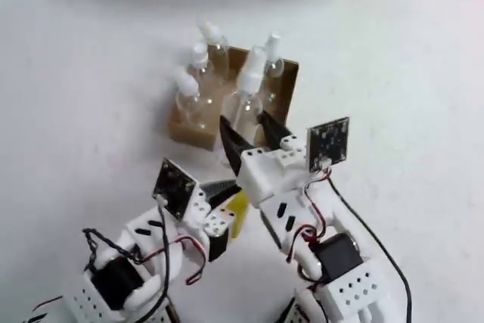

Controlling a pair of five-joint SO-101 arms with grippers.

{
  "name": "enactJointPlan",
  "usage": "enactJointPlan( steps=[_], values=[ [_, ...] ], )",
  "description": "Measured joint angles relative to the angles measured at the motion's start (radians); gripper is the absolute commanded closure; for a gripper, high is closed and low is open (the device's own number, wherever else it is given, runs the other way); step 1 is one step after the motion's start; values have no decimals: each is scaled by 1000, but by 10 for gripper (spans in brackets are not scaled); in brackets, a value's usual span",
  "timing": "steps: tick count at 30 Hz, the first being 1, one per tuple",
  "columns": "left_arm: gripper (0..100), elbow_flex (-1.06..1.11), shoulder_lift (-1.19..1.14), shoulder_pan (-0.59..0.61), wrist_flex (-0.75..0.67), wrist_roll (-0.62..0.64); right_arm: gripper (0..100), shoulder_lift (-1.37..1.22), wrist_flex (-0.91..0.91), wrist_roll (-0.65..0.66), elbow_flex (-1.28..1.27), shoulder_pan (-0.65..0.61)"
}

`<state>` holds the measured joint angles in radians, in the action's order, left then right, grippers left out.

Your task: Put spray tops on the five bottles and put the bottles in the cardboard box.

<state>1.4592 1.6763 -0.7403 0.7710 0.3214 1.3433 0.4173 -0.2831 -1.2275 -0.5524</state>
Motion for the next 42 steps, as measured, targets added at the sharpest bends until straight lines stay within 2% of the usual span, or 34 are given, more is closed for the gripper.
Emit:
enactJointPlan(
  steps=[4, 10, 14, 22, 36, 42],
  values=[
    [980, 61, 0, 0, -91, 0, 982, 31, 66, 0, 0, -9],
    [980, 69, 0, 35, -120, 0, 983, 80, 144, 0, 0, -6],
    [980, 100, 9, 63, -129, 0, 983, 92, 158, 0, 0, -5],
    [980, 187, 0, 123, -284, 0, 983, 158, 170, 0, 0, -3],
    [980, 187, 0, 135, -290, -2, 983, 153, 170, 0, 0, 2],
    [980, 187, 0, 255, -250, -135, 983, 153, 160, -2, 0, 55]
  ],
)
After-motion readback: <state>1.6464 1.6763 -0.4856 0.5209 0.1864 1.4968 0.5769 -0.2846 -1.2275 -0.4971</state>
